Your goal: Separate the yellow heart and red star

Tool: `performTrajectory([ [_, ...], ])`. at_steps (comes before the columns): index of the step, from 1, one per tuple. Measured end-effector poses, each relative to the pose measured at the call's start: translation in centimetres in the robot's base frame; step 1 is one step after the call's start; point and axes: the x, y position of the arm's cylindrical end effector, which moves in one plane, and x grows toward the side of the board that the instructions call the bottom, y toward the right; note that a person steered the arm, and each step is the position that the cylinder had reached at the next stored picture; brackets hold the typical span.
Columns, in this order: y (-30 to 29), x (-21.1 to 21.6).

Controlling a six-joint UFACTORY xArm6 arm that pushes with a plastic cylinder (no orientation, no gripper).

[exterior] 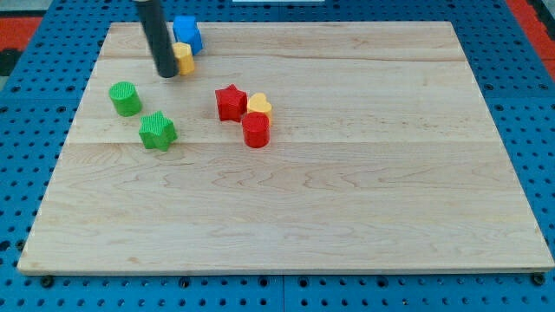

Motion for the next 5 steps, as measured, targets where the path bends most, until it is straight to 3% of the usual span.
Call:
performTrajectory([
  [1, 3.7, 1.0],
  [2, 13.4, 0.5],
  [3, 18.4, 7.1],
  [4, 12.7, 11.9],
  [5, 9.8, 10.1],
])
